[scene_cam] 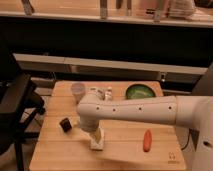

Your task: Knock the eraser over

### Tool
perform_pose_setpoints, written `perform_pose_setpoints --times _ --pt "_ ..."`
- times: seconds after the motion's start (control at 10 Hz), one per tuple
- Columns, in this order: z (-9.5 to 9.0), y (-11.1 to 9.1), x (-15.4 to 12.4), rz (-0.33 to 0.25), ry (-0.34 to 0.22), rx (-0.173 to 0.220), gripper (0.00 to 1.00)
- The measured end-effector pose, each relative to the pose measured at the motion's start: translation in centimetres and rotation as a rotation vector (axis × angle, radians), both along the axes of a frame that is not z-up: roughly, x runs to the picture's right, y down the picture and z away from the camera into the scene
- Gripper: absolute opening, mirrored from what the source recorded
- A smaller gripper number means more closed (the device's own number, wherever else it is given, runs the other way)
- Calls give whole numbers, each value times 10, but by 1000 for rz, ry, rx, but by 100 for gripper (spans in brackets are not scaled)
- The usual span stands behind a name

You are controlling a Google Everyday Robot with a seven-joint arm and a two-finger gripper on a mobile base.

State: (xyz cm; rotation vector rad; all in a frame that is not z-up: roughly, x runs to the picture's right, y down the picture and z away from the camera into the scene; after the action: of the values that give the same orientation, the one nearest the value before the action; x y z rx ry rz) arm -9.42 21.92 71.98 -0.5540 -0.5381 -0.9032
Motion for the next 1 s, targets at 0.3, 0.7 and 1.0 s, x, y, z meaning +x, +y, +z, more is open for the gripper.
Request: perform_pose_setpoints --times 0.3,0.7,1.0 --pt "2 -2 -6 -9 -5 5 66" --pt "3 -4 -21 -27 -14 17 25" --pt "4 -6 -35 -44 -32 25 1"
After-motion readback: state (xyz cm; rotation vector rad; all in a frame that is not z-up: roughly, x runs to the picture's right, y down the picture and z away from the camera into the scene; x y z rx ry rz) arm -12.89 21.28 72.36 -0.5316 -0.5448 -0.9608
